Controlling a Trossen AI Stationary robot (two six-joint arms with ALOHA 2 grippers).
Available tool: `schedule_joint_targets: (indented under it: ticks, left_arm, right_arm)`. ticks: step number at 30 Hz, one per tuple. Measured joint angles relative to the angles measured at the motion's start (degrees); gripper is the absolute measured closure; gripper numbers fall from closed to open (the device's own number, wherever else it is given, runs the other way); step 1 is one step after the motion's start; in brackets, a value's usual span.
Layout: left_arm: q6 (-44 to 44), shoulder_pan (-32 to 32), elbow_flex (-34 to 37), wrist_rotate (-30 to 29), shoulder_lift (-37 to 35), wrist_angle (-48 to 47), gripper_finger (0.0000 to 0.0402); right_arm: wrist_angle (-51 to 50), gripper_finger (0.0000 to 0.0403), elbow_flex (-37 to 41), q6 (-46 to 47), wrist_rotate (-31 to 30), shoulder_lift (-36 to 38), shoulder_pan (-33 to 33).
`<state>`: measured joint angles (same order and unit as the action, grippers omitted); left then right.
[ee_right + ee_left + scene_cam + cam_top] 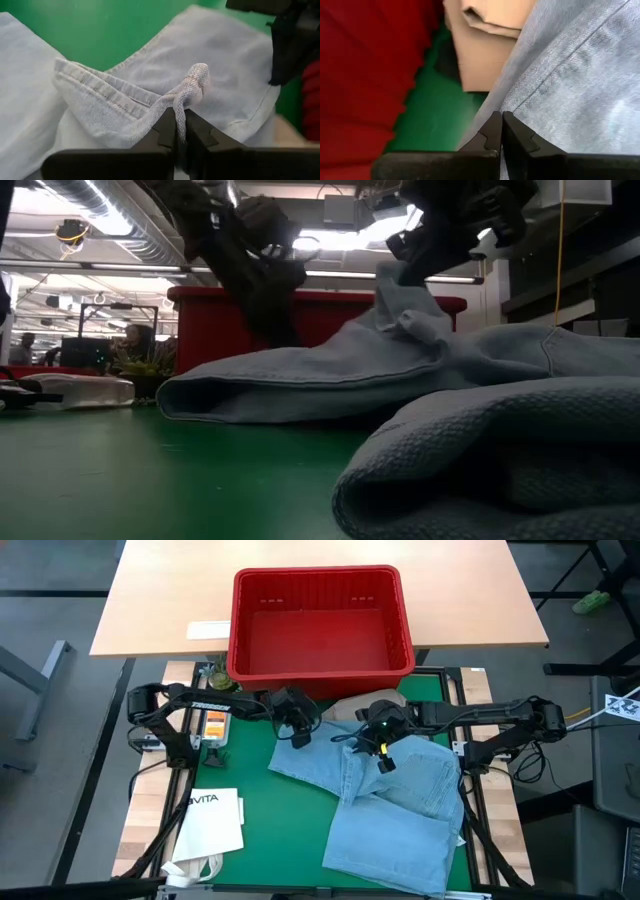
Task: Fold Laundry from Bin
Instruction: Fold the light blue pants
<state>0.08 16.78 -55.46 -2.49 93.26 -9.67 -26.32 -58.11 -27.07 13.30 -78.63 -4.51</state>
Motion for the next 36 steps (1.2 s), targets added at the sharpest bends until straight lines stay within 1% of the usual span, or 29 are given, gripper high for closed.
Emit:
schedule_joint_targets:
  ticks: [5,7,10,15,21,26,36]
  left_arm:
    - [-1.08,-0.49,0.00,-2.94,-4.43,-4.94,0.0401]
    - [-1.86,-0.48,0.00,-3.82,-5.50,-6.42,0.0401]
    - [-3.44,-0.48,0.00,-5.26,-5.68,-9.27,0.0401]
    - [-4.64,-0.75,-0.09,-5.51,-5.32,-12.47,0.0401]
    - [-4.63,-1.57,-0.09,-5.52,-5.29,-12.28,0.0401]
    - [-4.61,-1.83,-0.09,-5.63,-5.29,-12.25,0.0401]
    - [-4.61,-1.84,-0.09,-5.76,-5.29,-12.12,0.0401]
  right_arm:
    - [3.84,0.0382,0.00,-5.46,-0.88,0.00,0.00]
    - [3.97,0.0382,-0.02,-7.45,-2.82,0.00,0.00]
    - [3.30,0.0382,-0.02,-9.33,-7.24,0.00,-0.05]
    - [0.11,0.0381,-0.02,-9.40,-11.72,0.00,-0.04]
    - [-3.86,0.0381,-0.04,-8.29,-12.38,0.00,-0.04]
    - [-3.96,0.0381,-0.04,-5.52,-12.87,0.00,-0.02]
    - [-4.20,0.0381,-0.04,-5.35,-12.90,0.00,-0.02]
